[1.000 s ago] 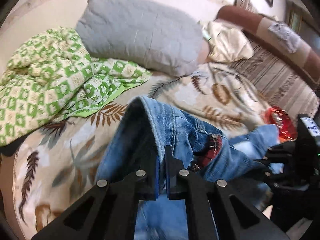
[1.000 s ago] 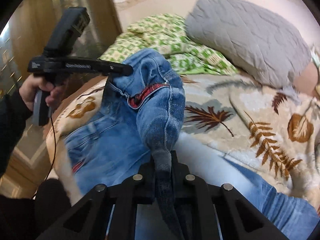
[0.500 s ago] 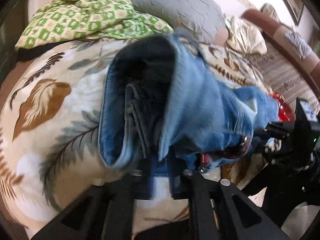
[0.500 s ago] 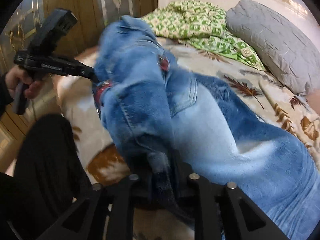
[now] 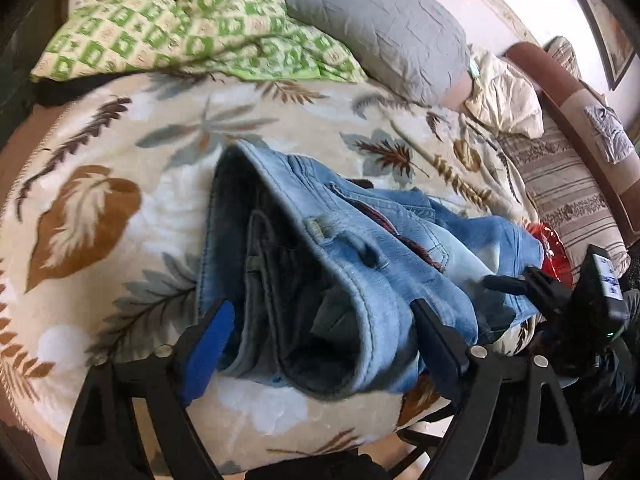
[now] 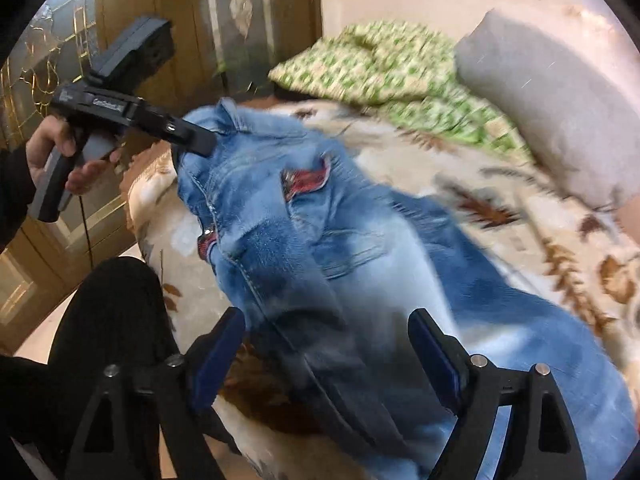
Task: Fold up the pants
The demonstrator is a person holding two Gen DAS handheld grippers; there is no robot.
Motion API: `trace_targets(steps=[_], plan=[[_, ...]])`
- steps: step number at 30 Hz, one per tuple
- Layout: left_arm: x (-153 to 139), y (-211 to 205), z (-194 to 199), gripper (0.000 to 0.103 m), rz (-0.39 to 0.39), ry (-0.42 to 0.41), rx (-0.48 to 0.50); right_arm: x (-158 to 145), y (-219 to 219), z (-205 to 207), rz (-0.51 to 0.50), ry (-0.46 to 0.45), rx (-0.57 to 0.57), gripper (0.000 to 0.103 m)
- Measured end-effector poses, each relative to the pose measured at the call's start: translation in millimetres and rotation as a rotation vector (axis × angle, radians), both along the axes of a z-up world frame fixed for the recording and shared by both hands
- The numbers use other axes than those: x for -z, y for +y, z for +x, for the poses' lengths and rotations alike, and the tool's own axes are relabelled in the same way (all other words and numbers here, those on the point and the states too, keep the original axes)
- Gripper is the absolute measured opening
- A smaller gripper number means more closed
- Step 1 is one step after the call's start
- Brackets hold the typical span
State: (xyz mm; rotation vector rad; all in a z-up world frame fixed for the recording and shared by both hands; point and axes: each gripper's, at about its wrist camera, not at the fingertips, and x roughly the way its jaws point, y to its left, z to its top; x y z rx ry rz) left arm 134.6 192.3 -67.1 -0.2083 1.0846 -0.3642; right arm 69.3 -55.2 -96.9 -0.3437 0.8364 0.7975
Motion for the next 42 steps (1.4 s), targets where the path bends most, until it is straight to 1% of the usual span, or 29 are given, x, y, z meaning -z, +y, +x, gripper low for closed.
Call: trace_targets(steps=[1, 2, 3, 4, 5, 6, 8, 9, 11, 12, 13, 14, 15, 16, 17, 18, 19, 20, 21, 23, 25, 27, 31, 35, 36, 37, 39, 41, 42], plan=[[-0.7, -3.3, 1.6, 0.032, -0.005, 0.003, 0.025, 5.6, 5.6, 2.6, -0.01, 0.017, -0.001, 0.079], [-3.4, -9.8, 4.9, 0.013, 0.021, 0.006, 0.056, 11.6, 11.7, 7.7, -0.016, 0.047, -0.007, 0.065], [-7.2, -13.8, 3.9, 0.013, 0.05, -0.007, 0.071, 17.0, 17.3, 11.1, -0.026, 0.075, -0.02, 0.022], [-13.7, -18.3, 0.9, 0.012, 0.073, -0.04, 0.101, 21.0, 22.9, 12.7, -0.053, 0.074, -0.013, 0.011], [-24.1, -21.4, -2.2, 0.012, 0.082, -0.089, 0.133, 20.4, 27.2, 10.2, -0.074, 0.038, -0.005, 0.011], [-36.6, -20.9, -8.6, 0.012, 0.072, -0.151, 0.159, 16.3, 29.0, 5.8, -0.065, 0.007, -0.011, 0.01], [-48.5, -11.8, -16.2, 0.012, 0.063, -0.206, 0.152, 5.6, 30.0, -6.2, -0.021, -0.055, -0.029, 0.01], [-45.2, -6.1, -17.5, 0.012, 0.091, -0.203, 0.139, 4.7, 30.2, -12.8, -0.016, -0.083, -0.036, 0.01], [-23.8, 1.7, -15.2, 0.013, 0.141, -0.151, 0.129, 12.9, 34.2, -19.4, -0.032, -0.115, -0.042, 0.01], [-3.5, 4.5, -13.0, 0.013, 0.171, -0.093, 0.129, 18.5, 37.5, -18.8, -0.045, -0.106, -0.04, 0.01], [12.8, 7.0, -11.8, 0.018, 0.194, -0.048, 0.121, 25.4, 40.9, -16.7, -0.063, -0.087, -0.034, 0.014], [31.2, 11.7, -12.2, 0.028, 0.198, 0.005, 0.1, 31.2, 44.4, -17.3, -0.082, -0.069, -0.024, 0.015], [36.4, 12.0, -13.2, 0.038, 0.191, 0.02, 0.081, 35.1, 46.1, -17.2, -0.1, -0.062, -0.012, 0.021], [38.8, 17.2, -16.2, 0.069, 0.194, 0.023, 0.036, 35.2, 46.2, -17.4, -0.106, -0.061, -0.012, 0.035], [36.6, 23.8, -20.0, 0.088, 0.189, 0.018, -0.019, 33.8, 45.5, -19.4, -0.117, -0.065, -0.013, 0.049], [30.6, 31.3, -24.9, 0.089, 0.156, 0.0, -0.067, 31.9, 42.8, -20.7, -0.123, -0.071, -0.009, 0.081], [23.7, 37.6, -30.5, 0.089, 0.109, -0.017, -0.091, 26.8, 36.6, -21.7, -0.109, -0.085, 0.005, 0.091], [17.1, 41.8, -35.0, 0.09, 0.076, -0.031, -0.109, 19.1, 26.9, -23.8, -0.071, -0.099, 0.016, 0.091], [10.4, 45.7, -40.6, 0.09, 0.062, -0.043, -0.13, 11.4, 17.6, -25.8, -0.037, -0.103, 0.019, 0.091], [3.9, 49.0, -47.8, 0.092, 0.042, -0.046, -0.145, -1.1, 4.4, -26.0, -0.013, -0.107, 0.037, 0.091], [5.4, 52.1, -53.4, 0.092, -0.006, -0.029, -0.152, -9.8, -10.0, -25.8, 0.015, -0.106, 0.056, 0.091], [12.3, 55.6, -56.2, 0.092, -0.076, 0.003, -0.165, -15.9, -23.6, -24.1, 0.043, -0.097, 0.073, 0.091], [34.7, 46.9, -49.6, 0.092, -0.137, 0.075, -0.192, -22.2, -39.8, -15.7, 0.053, -0.092, 0.111, 0.091], [61.3, 36.3, -44.3, 0.093, -0.252, 0.139, -0.226, -27.4, -46.0, -8.1, 0.077, -0.088, 0.122, 0.091], [67.2, 34.3, -40.6, 0.096, -0.273, 0.146, -0.248, -28.3, -46.9, -7.4, 0.082, -0.087, 0.122, 0.091], [69.1, 33.6, -38.2, 0.103, -0.295, 0.137, -0.263, -28.7, -46.4, -7.3, 0.083, -0.084, 0.12, 0.091], [70.1, 34.0, -30.7, 0.103, -0.35, 0.126, -0.298, -28.9, -44.5, -8.9, 0.081, -0.086, 0.112, 0.091], [71.1, 33.8, -24.2, 0.103, -0.38, 0.118, -0.324, -28.1, -42.5, -10.9, 0.083, -0.083, 0.105, 0.091], [71.3, 33.1, -22.2, 0.103, -0.381, 0.114, -0.322, -27.7, -41.6, -11.0, 0.084, -0.08, 0.101, 0.091]])
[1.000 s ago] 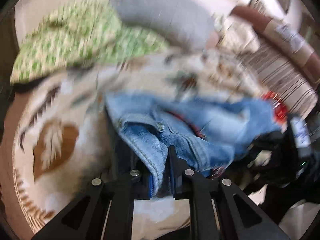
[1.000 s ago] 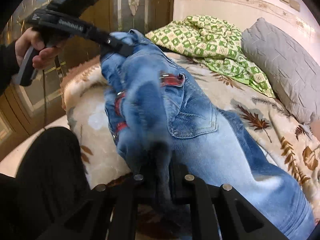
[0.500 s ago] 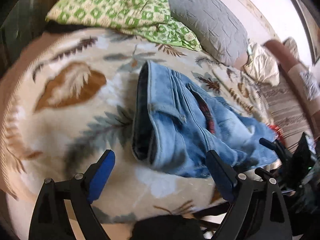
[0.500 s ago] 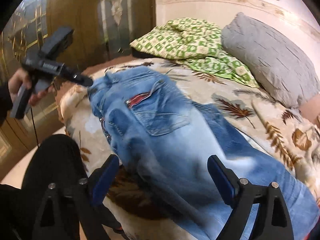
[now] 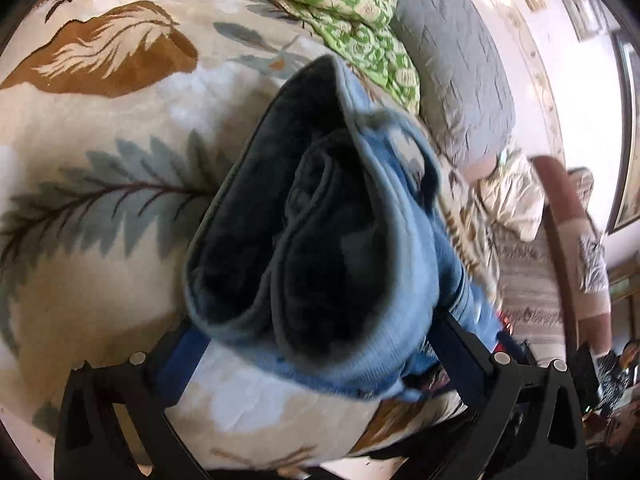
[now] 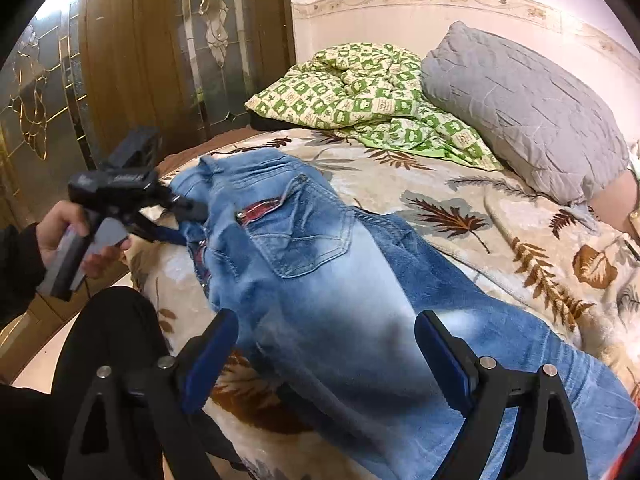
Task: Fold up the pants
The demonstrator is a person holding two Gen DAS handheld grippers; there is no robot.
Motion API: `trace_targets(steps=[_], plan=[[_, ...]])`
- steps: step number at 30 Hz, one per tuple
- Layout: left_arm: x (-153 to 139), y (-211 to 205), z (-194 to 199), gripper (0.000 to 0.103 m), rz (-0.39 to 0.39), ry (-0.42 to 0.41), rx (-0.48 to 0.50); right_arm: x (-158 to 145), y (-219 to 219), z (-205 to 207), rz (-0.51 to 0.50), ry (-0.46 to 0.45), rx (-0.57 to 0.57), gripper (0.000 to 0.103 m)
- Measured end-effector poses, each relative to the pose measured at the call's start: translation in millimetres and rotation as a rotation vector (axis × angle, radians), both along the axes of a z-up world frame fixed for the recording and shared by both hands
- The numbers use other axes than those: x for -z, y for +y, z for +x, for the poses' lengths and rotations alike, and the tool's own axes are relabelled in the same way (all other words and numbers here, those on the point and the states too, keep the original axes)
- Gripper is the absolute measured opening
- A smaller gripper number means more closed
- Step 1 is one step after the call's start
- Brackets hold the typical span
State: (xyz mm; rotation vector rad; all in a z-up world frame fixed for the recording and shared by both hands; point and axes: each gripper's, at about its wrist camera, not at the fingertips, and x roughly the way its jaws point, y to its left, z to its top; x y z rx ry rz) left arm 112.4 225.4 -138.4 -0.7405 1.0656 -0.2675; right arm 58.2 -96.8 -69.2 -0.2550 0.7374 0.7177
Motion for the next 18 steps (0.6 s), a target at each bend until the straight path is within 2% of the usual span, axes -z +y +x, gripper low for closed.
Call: trace_targets(steps=[1, 3, 4, 5, 8, 12, 18], plan=[[-0.3, -1.9, 1.2, 0.102, 0.009, -0.005, 0.005, 0.3, 1.2, 0.3, 0.0, 0.001, 0.0, 0.091], [-2.5, -3.3, -0.8, 0.082, 0.034, -0.018, 0.014, 0.8, 3.9, 0.9, 0.003, 0.006, -0.001, 0.091], [-2.2, -3.0, -1.9, 0.053, 0.041, -0.017, 0.017, 0.9, 4.5, 1.3, 0.007, 0.007, -0.003, 0.091], [2.3, -0.6, -3.5, 0.045, 0.029, -0.001, 0.025, 1.3, 6.3, 1.6, 0.01, 0.009, -0.005, 0.091], [6.5, 8.4, -7.9, 0.04, -0.006, -0.011, 0.024, 4.1, 11.5, 5.1, 0.011, 0.022, -0.009, 0.091], [5.3, 8.2, -7.8, 0.04, -0.003, -0.01, 0.026, 7.4, 29.0, -2.3, -0.024, 0.02, -0.071, 0.091], [7.5, 14.2, -8.3, 0.042, -0.016, -0.002, 0.016, 27.9, 77.8, -14.4, -0.195, -0.057, -0.165, 0.091]])
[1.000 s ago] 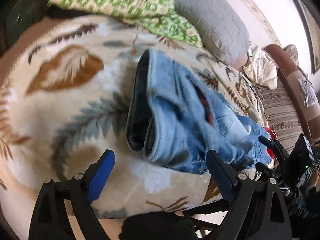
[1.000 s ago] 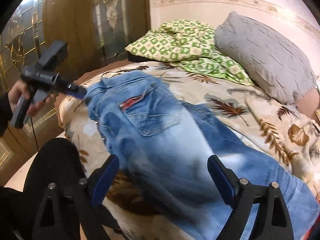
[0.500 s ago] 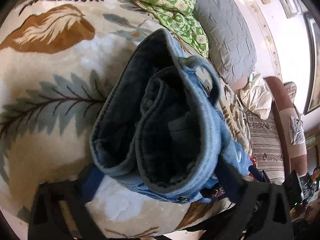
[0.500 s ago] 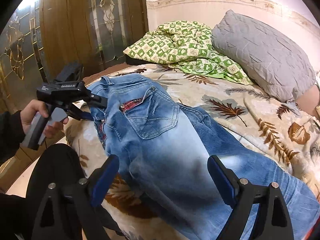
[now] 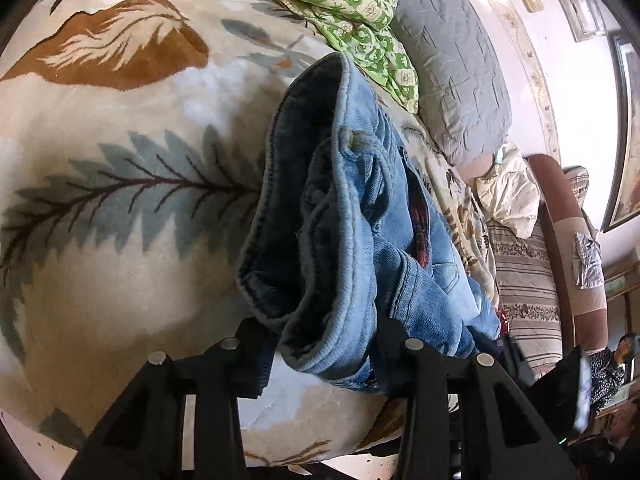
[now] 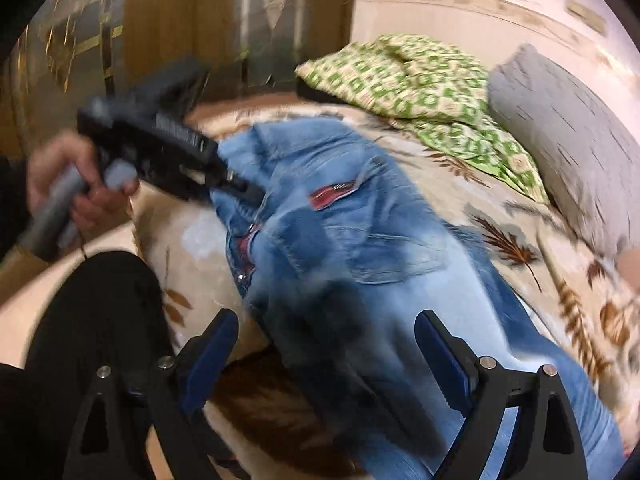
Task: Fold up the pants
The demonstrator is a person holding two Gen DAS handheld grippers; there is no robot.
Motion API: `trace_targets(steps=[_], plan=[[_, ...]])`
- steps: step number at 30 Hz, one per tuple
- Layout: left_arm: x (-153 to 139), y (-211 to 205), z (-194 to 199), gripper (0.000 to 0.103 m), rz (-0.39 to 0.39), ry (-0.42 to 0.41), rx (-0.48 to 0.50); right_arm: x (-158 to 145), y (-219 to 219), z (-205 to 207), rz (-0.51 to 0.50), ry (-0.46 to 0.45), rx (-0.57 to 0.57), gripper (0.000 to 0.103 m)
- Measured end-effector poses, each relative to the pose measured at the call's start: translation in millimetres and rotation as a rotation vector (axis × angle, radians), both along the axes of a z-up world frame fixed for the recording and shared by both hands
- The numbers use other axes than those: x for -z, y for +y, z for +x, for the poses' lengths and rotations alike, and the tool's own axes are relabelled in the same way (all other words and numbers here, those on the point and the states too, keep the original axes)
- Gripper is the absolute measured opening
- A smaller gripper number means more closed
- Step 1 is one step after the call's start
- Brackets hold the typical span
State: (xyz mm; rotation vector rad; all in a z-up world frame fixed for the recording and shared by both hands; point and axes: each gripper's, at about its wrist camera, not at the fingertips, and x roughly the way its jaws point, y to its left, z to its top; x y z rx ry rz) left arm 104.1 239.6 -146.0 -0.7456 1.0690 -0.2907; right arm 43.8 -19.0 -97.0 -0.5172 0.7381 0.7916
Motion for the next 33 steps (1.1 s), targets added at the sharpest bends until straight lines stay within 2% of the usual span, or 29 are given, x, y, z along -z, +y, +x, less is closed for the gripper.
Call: trace_targets(steps=[3, 4, 5, 7, 9, 12, 15, 18, 20, 21, 22, 23, 24, 25, 26, 28, 29, 31, 33], plan=[[-3.5, -0.4, -1.9, 0.042, 0.02, -0.01, 0.008, 18.2, 15.8, 0.6, -0.097, -0.051, -0.003, 0.091], [-5.6, -2.2, -2.7, 0.041, 0.031, -0.016, 0.011, 24.7, 18.5, 2.4, -0.126, -0.074, 0.012, 0.088], [-8.2, -3.6, -3.3, 0.038, 0.044, -0.026, 0.018, 29.6, 18.6, 5.8, -0.129, -0.071, 0.026, 0.08], [-17.0, -5.8, -4.4, 0.033, 0.08, -0.06, 0.026, 30.6, 12.2, 12.9, -0.056, 0.001, 0.045, 0.05], [-31.2, -5.2, -5.4, 0.03, 0.102, -0.114, 0.021, 26.0, 11.6, 9.5, -0.033, -0.019, 0.05, 0.037], [-56.0, 1.6, -5.2, 0.028, 0.117, -0.198, -0.001, 15.3, 16.8, 6.0, -0.008, -0.058, 0.046, 0.03], [-80.6, 13.5, -3.2, 0.027, 0.156, -0.276, -0.03, -1.8, 26.8, 14.0, 0.052, -0.088, 0.071, 0.028], [-83.3, 34.8, -1.6, 0.027, 0.17, -0.277, -0.072, -9.2, 48.5, 17.7, 0.085, -0.091, 0.061, 0.028], [-67.5, 39.6, 1.1, 0.027, 0.213, -0.224, -0.064, -1.1, 64.3, 19.1, 0.059, -0.077, 0.052, 0.028], [-51.6, 40.1, 3.5, 0.027, 0.246, -0.167, -0.052, 5.8, 70.1, 19.2, 0.034, -0.062, 0.056, 0.031], [-38.8, 41.8, 4.9, 0.03, 0.258, -0.12, -0.043, 15.7, 75.5, 19.9, 0.002, -0.034, 0.064, 0.04], [-20.1, 42.6, 6.8, 0.043, 0.277, -0.047, -0.022, 25.6, 78.8, 19.2, -0.03, -0.005, 0.065, 0.049], [-13.0, 42.9, 6.7, 0.05, 0.278, -0.024, -0.019, 31.3, 79.3, 16.8, -0.054, -0.002, 0.067, 0.07], [-12.3, 45.2, 3.7, 0.052, 0.259, -0.041, -0.029, 33.4, 77.5, 14.1, -0.073, -0.039, 0.086, 0.082], [-16.0, 47.9, 0.3, 0.069, 0.254, -0.056, -0.05, 31.6, 72.8, 12.0, -0.073, -0.057, 0.097, 0.086], [-35.2, 54.3, -10.7, 0.097, 0.328, -0.074, -0.142, 23.1, 58.9, 10.8, -0.034, -0.005, 0.087, 0.087], [-47.7, 55.8, -16.7, 0.098, 0.35, -0.113, -0.163, 17.5, 50.1, 9.5, -0.012, 0.006, 0.099, 0.087], [-69.7, 49.7, -22.6, 0.098, 0.41, -0.16, -0.146, 4.6, 28.3, 4.9, 0.024, 0.002, 0.13, 0.087], [-94.6, 27.6, -23.7, 0.1, 0.503, -0.221, -0.081, -8.0, 0.9, -1.5, 0.083, -0.003, 0.176, 0.088]])
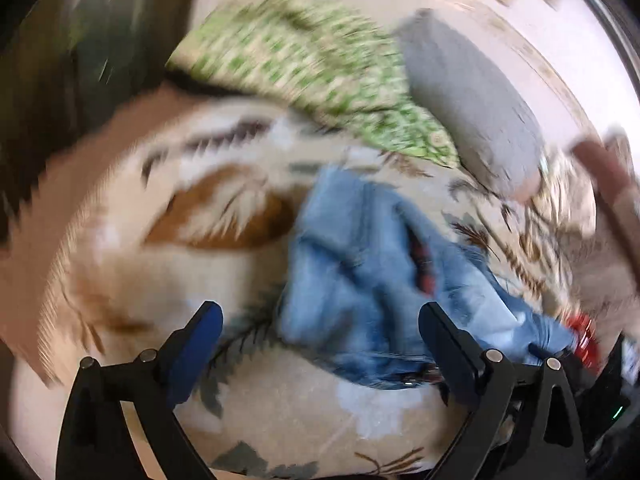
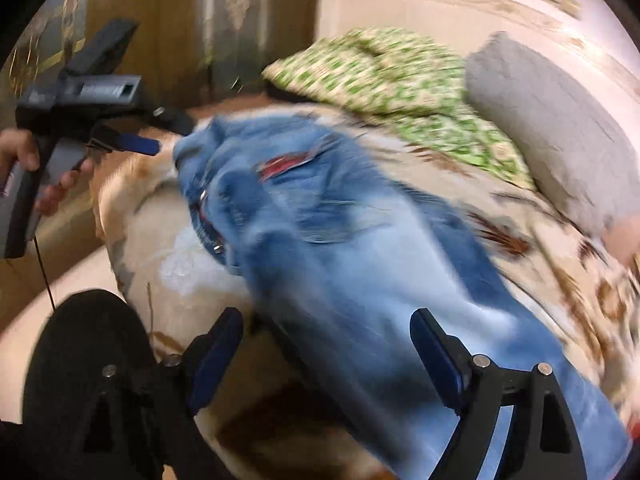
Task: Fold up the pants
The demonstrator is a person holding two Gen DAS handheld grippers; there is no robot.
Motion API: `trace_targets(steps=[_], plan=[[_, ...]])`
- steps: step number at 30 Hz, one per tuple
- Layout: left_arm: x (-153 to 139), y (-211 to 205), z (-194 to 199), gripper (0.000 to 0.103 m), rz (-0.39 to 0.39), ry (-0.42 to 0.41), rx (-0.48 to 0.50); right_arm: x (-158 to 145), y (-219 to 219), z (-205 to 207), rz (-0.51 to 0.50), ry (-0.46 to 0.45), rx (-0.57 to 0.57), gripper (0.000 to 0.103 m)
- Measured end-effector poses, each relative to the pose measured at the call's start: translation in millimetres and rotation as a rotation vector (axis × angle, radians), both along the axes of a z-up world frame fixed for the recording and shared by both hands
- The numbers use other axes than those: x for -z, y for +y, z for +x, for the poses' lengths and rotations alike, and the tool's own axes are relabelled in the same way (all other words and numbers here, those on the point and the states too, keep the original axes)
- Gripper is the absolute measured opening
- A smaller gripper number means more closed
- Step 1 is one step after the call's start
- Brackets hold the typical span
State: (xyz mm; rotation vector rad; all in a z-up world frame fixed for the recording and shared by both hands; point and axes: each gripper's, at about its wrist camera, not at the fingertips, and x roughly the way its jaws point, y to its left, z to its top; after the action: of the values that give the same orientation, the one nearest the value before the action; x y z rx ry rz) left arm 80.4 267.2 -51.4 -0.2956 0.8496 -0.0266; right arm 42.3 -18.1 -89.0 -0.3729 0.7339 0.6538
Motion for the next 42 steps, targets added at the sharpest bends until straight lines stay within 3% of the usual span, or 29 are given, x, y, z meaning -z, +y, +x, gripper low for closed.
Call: trace_targets(steps=[6, 11, 15, 18, 22, 24, 26, 27, 28, 34, 38, 42], plan=[[-32.8, -121.5, 17.2, 0.103, 0.14, -0.089, 0.373, -19.6, -111.6, -22.6, 0.19, 0.01, 0.279, 0.09], [-27.5, -236.9, 38.2, 0.103, 0.148, -0.093, 0.618, -13.7, -207.6, -50.6, 0.309, 0.036, 0.556, 0.092], [-24.0, -305.2, 36.6, 0.103, 0.156, -0.098, 0.738, 7.1, -283.1, -76.3, 0.434, 0.104, 0.762, 0.092], [-20.8, -339.3, 34.1, 0.103, 0.151, -0.097, 0.797, 22.6, -319.1, -76.9, 0.51, 0.146, 0.848, 0.091], [-16.5, -373.6, 34.9, 0.103, 0.17, -0.089, 0.852, 44.4, -346.6, -58.9, 0.622, 0.249, 0.873, 0.091], [-16.2, -385.4, 37.1, 0.103, 0.175, -0.083, 0.872, 49.3, -348.5, -52.7, 0.65, 0.256, 0.855, 0.09], [-16.4, -396.2, 41.6, 0.103, 0.182, -0.081, 0.884, 44.9, -345.9, -47.4, 0.644, 0.202, 0.813, 0.069], [-15.8, -399.7, 42.3, 0.103, 0.184, -0.078, 0.889, 43.8, -344.2, -41.8, 0.618, 0.183, 0.798, 0.031], [-15.8, -405.2, 44.7, 0.103, 0.188, -0.074, 0.895, 45.4, -342.0, -36.7, 0.601, 0.186, 0.787, 0.022], [-2.0, -459.9, 57.1, 0.103, 0.221, -0.039, 1.016, 41.4, -340.9, -44.4, 0.506, 0.15, 0.762, 0.019], [22.7, -501.8, 70.8, 0.103, 0.189, 0.045, 1.05, 48.6, -351.2, -46.7, 0.525, 0.186, 0.771, 0.018], [50.3, -530.6, 80.5, 0.103, 0.227, 0.106, 1.065, 53.8, -353.4, -47.2, 0.531, 0.207, 0.761, 0.018]])
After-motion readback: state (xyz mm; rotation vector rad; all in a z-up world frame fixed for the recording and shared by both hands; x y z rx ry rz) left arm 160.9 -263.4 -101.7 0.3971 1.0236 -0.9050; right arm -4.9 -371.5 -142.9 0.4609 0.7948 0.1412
